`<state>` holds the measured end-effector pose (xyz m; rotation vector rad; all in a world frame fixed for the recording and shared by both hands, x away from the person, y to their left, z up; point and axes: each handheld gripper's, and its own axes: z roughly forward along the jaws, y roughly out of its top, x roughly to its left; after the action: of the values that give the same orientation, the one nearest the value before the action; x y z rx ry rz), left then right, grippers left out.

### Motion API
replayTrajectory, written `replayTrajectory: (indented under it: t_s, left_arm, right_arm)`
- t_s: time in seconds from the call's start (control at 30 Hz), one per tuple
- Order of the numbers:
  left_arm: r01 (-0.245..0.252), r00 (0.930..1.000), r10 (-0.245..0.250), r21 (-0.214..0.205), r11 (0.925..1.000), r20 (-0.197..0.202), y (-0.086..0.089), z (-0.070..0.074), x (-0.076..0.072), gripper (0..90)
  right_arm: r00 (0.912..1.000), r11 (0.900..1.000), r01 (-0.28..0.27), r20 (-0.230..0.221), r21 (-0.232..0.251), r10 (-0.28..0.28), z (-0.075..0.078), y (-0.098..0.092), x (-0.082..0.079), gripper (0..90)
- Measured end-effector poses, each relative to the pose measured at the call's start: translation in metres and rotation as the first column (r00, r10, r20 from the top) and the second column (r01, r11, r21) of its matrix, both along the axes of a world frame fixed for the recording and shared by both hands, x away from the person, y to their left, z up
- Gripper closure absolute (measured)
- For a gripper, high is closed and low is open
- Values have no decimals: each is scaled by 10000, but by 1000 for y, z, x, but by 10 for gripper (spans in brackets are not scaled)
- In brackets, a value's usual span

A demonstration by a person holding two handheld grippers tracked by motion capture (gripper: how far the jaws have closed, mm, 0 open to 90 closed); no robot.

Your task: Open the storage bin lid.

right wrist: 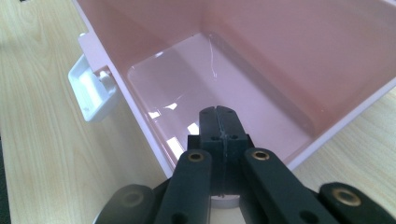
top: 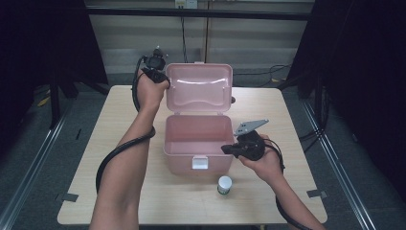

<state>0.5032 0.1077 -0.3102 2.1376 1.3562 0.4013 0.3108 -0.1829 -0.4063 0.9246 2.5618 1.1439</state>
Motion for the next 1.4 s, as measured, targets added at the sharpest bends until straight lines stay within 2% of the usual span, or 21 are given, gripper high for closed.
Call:
replayTrajectory:
  t_s: [0.4,0.67,0.93,1.0,1.07,1.1,1.17,1.3,1.4]
  left_arm:
    - [-7,9999,8,59,10000,-130,-1,-8,9,837]
    - [-6,10000,6,164,9999,-22,-3,-16,14,835]
    - [-1,10000,2,92,10000,-90,-2,-22,18,831]
    - [27,9999,-25,157,9999,-125,-3,-24,20,830]
    - [-21,9998,22,38,10000,-179,-2,-26,20,828]
    - [-75,9998,74,-14,10000,-205,-2,-28,21,828]
    - [-41,9997,41,7,10000,-238,-2,-30,22,828]
    - [49,9998,-46,110,9999,-208,-3,-34,25,823]
    - [13,9997,-11,104,9999,-258,-2,-38,26,819]
  right_arm:
    - [10000,9999,21,-39,104,-21,0,0,1,900]
    - [10000,9999,47,-88,110,-46,0,0,1,900]
    - [9999,9998,45,-143,173,-42,0,0,1,900]
    - [9998,9997,-36,-196,256,41,-1,1,1,900]
    - [9980,9966,-216,-575,800,263,-4,3,2,900]
    - [9980,9962,-106,-612,868,160,-5,4,2,900]
    - [9978,9971,-117,-649,746,166,-4,5,2,900]
    - [9976,9961,-134,-663,877,192,-5,3,2,900]
    - [9982,9974,-153,-568,710,193,-4,5,2,900]
